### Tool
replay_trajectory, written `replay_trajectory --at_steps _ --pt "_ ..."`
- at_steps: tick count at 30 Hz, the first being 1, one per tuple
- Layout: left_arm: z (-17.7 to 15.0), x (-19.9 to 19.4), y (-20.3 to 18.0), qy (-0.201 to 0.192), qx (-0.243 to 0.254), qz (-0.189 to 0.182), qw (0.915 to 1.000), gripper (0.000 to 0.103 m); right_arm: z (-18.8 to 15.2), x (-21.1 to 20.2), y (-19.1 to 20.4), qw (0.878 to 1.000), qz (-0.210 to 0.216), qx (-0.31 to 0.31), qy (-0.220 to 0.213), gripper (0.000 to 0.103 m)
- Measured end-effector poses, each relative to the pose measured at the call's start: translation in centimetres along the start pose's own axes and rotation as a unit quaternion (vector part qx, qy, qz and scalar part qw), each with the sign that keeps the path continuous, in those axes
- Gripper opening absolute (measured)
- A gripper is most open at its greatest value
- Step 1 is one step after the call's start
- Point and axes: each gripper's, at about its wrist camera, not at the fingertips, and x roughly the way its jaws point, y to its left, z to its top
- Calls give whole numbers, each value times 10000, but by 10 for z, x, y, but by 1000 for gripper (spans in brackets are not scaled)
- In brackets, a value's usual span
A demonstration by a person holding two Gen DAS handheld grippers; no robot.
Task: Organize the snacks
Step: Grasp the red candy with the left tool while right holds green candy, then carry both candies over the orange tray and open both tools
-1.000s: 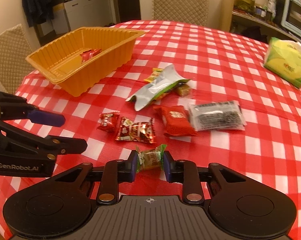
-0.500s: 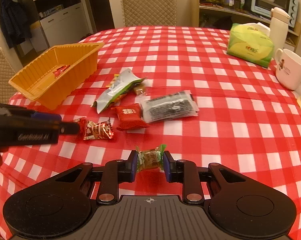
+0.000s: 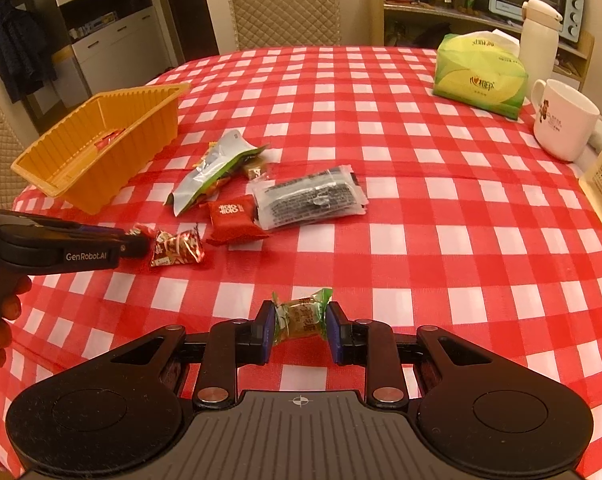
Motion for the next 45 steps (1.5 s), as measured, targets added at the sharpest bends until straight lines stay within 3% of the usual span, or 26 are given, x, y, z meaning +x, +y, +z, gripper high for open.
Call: replay_trajectory --at_steps 14,22,34,45 --pt "-6 -9 -4 -100 348 -22 9993 17 -2 -11 -6 9999 51 13 -100 28" --pt "-17 -37 6 -171 204 -26 9996 17 -3 -25 -3 9997 161 -61 -195 28" --pt "-54 -98 54 -106 -297 288 9991 17 -11 -44 25 9975 625 -321 -74 28" --pt "-66 -149 110 -282 -699 755 9943 17 -12 -48 90 9853 1373 -1016 80 28"
